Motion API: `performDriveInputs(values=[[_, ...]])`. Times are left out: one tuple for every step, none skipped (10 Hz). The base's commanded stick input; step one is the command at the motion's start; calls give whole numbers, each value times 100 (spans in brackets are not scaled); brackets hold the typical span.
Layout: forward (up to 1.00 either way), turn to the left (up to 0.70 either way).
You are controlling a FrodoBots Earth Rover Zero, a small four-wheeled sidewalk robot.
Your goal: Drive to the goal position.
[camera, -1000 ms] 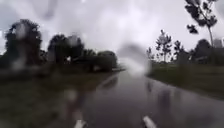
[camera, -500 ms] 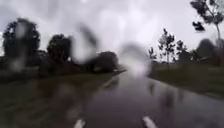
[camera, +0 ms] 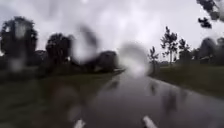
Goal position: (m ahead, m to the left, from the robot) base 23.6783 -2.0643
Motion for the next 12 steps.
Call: performDriveInputs(values=[[85,-33],[85,-28],[85,0],[85,0],[85,0],[85,0],[85,0],[85,0],[85,0],[85,0],[85,0],[85,0]])
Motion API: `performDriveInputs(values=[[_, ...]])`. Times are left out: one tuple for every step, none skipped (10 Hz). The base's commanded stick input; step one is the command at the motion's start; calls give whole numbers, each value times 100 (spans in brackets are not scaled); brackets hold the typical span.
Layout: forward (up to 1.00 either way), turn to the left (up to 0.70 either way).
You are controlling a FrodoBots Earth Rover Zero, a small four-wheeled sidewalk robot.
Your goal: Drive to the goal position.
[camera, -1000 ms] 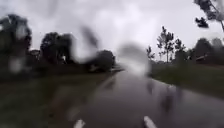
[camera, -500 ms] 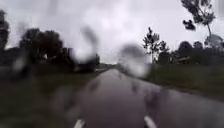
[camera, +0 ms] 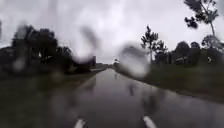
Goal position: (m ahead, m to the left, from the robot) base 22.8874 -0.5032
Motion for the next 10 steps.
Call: performDriveInputs(values=[[85,0],[85,0],[85,0],[85,0],[85,0],[85,0],[85,0],[85,0],[85,0],[85,0]])
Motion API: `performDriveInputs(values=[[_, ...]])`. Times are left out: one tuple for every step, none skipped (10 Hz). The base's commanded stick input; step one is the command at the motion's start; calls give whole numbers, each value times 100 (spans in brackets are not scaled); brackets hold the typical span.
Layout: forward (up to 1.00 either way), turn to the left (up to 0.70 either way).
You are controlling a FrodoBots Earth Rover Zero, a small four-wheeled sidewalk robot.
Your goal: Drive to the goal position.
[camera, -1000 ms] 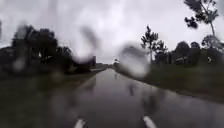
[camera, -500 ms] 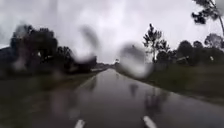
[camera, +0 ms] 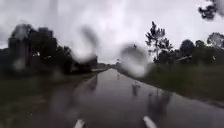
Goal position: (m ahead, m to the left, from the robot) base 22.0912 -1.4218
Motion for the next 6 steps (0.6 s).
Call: performDriveInputs(values=[[85,0],[85,0],[85,0],[85,0],[85,0],[85,0]])
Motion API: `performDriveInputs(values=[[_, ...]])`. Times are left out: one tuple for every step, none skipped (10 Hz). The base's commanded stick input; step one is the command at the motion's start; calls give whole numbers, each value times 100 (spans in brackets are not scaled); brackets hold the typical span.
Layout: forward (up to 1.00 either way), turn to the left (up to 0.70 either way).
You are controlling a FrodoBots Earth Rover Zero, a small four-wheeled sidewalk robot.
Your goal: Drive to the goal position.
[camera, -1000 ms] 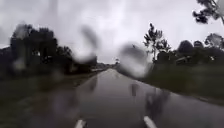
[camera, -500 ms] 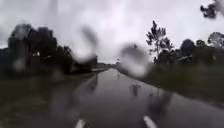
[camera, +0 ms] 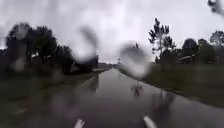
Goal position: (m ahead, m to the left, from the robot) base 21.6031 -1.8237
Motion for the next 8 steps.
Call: performDriveInputs(values=[[85,0],[85,0],[85,0],[85,0],[85,0],[85,0],[85,0],[85,0]])
